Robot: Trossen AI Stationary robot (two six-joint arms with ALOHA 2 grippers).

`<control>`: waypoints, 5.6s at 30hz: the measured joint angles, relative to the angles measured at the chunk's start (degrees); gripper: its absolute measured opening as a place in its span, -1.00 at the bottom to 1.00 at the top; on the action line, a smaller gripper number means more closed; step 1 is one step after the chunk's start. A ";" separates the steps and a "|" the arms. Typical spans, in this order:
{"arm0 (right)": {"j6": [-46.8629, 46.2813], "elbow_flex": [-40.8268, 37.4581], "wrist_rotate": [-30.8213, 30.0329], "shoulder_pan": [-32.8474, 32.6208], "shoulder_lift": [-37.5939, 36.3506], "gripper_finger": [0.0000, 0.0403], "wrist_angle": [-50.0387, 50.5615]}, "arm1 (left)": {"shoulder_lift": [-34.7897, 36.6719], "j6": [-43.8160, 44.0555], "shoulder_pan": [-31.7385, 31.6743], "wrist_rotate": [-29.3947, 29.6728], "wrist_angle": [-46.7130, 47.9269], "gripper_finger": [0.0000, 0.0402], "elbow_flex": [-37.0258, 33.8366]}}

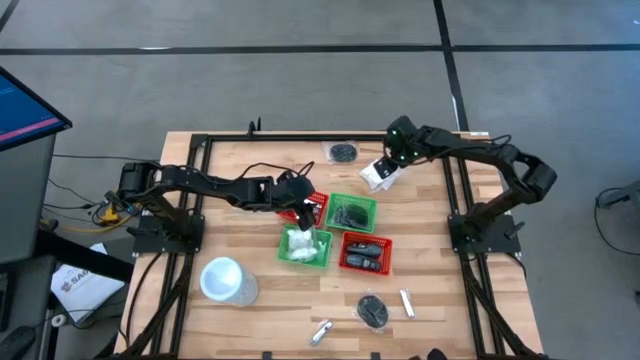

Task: Pick & Place Travel size toiletries
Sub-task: Put the white cotton pack into the bottom left green bin

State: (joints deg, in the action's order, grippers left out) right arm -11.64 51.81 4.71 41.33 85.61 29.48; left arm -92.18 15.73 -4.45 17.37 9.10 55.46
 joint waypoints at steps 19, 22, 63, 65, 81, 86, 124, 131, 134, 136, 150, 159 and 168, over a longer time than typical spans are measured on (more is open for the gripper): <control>5.64 -0.02 4.44 1.13 6.71 -0.35 0.37 | 0.00 0.00 0.00 -0.04 -0.64 -0.15 0.00; 5.63 -0.02 4.44 1.02 6.38 -0.35 -0.11 | 0.00 0.00 0.00 -0.04 -0.71 -0.15 0.00; 7.66 5.96 4.26 -5.54 -5.06 -1.00 4.54 | 0.00 -0.02 -0.02 -0.04 -2.08 -0.15 0.00; 7.65 6.27 4.26 -6.71 -6.73 -1.00 4.72 | 0.00 -0.02 -0.02 -0.04 -2.28 -0.15 0.00; 7.58 6.86 4.25 -20.68 -15.56 -1.00 1.09 | 0.00 -0.22 0.02 -0.04 -4.54 -0.15 0.00; 7.70 6.86 4.24 -24.48 -16.05 -1.00 -0.93 | 0.00 -0.36 0.61 -0.18 -6.45 -0.15 0.00; 12.11 6.88 0.49 -40.28 -27.48 -1.00 -6.10 | -0.02 -0.02 -2.71 -29.23 -41.04 -0.15 0.00; 12.24 6.88 -1.84 -42.87 -28.31 -1.00 -6.40 | -0.02 1.27 -2.71 -30.88 -48.03 -0.15 0.00; 12.24 6.88 -1.97 -43.27 -28.13 -1.00 -6.38 | -0.02 1.29 -2.63 -31.12 -49.95 -0.15 0.00; 12.26 6.88 -2.30 -43.21 -28.13 -1.00 -6.24 | -0.02 1.27 -2.64 -32.98 -50.91 -0.15 0.00; 12.25 6.88 -4.84 -43.09 -28.51 -1.00 -4.99 | -0.02 1.29 -2.60 -36.92 -52.02 -0.23 0.00; 12.24 6.86 -4.84 -41.65 -28.15 -1.00 -5.77 | -0.02 1.20 -2.60 -37.00 -51.57 -0.41 0.00; 12.09 6.86 -4.76 -41.65 -28.16 -1.00 -5.61 | -0.02 0.76 -2.60 -36.89 -51.32 -0.96 0.00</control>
State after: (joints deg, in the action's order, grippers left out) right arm 0.45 58.67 -0.05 -0.32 57.45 23.86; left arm -92.20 16.49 -7.05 -19.53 -42.21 55.46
